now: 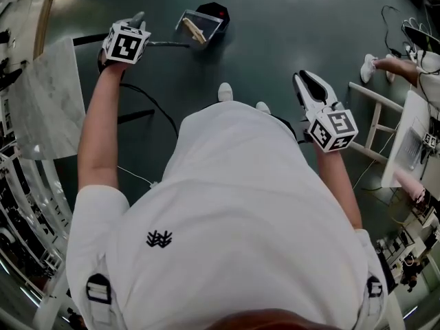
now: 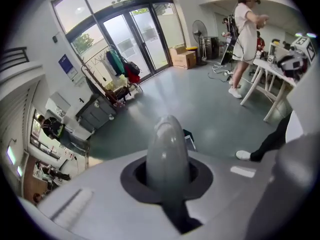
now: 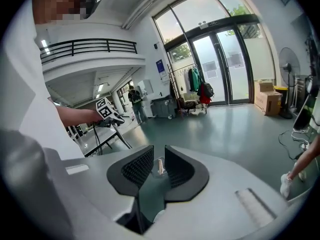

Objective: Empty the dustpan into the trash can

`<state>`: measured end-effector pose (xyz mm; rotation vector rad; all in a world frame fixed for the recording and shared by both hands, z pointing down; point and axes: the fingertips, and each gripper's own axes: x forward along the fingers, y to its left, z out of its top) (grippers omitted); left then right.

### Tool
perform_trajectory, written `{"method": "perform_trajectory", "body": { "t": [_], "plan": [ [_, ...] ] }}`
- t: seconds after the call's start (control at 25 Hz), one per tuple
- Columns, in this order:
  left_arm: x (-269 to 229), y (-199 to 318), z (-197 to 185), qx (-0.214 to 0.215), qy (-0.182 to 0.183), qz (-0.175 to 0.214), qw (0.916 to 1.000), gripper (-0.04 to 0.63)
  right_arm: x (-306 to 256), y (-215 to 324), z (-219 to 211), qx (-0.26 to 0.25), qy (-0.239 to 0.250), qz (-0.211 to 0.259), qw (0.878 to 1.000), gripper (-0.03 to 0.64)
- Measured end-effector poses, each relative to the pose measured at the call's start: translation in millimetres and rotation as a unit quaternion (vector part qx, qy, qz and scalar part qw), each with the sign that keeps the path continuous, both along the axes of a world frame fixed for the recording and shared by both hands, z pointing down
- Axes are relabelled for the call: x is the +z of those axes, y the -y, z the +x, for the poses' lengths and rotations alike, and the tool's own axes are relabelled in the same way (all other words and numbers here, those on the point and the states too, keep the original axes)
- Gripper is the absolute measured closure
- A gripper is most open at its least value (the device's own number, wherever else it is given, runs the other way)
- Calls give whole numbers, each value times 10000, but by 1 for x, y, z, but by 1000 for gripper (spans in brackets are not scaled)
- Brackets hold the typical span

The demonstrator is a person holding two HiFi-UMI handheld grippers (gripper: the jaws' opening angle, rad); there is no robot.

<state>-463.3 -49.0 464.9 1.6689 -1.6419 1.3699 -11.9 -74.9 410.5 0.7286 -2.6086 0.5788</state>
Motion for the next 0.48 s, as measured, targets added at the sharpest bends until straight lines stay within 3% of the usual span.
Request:
{"method": "perform_trajectory", "body": {
  "t": [0.08,0.24,0.48],
  "plan": [
    [-2,18,2,323,207,21,9993,529,1,0,-1,100,-11,-8,9999,549],
    [12,37,14,997,577,-291,9929,537,4,0,3,298,-32,-51,9995,549],
    [11,74,21,2069,1731,-429,9620,538,6,-5,11,536,-55,-102,9985,549]
  ]
}}
